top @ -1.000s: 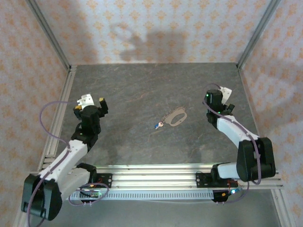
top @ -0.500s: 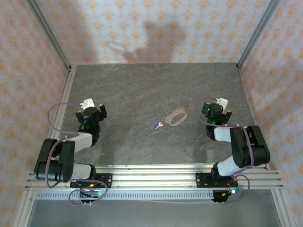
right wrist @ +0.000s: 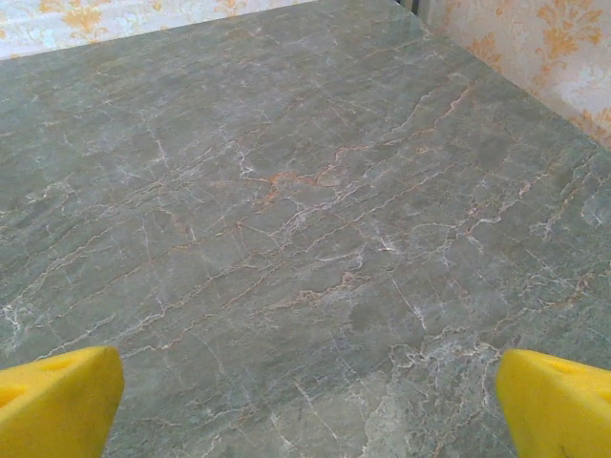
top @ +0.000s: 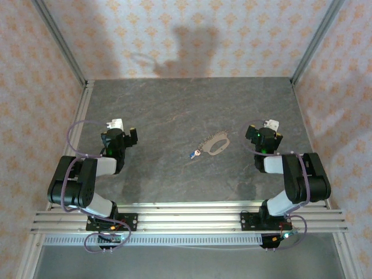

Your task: Put the keys on the keyring

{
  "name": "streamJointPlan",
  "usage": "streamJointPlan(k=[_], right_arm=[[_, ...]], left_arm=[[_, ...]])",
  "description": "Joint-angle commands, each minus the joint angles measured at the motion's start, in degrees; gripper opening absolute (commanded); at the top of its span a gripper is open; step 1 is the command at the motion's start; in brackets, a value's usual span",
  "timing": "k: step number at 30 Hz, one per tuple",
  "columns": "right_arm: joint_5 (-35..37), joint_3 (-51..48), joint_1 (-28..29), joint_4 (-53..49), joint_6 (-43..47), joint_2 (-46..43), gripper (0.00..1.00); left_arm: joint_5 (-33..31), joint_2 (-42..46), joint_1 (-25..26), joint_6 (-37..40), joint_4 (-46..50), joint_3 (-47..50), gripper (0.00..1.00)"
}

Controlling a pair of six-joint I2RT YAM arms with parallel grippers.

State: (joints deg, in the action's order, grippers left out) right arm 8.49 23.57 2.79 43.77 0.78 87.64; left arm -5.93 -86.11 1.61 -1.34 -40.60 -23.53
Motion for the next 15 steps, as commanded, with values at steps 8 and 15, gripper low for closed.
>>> streamJointPlan(k=[8, 15], right_arm=[[-0.8, 0.0, 0.0, 2.0, 1.2, -0.3, 0.99], [-1.6, 0.7, -0.4, 1.0, 0.9, 0.1, 1.0]], left_arm=[[-0.7, 0.0, 1.1, 1.8, -1.7, -1.2, 1.0], [-0.7, 0.0, 1.2, 1.8, -1.7, -1.2, 1.0]])
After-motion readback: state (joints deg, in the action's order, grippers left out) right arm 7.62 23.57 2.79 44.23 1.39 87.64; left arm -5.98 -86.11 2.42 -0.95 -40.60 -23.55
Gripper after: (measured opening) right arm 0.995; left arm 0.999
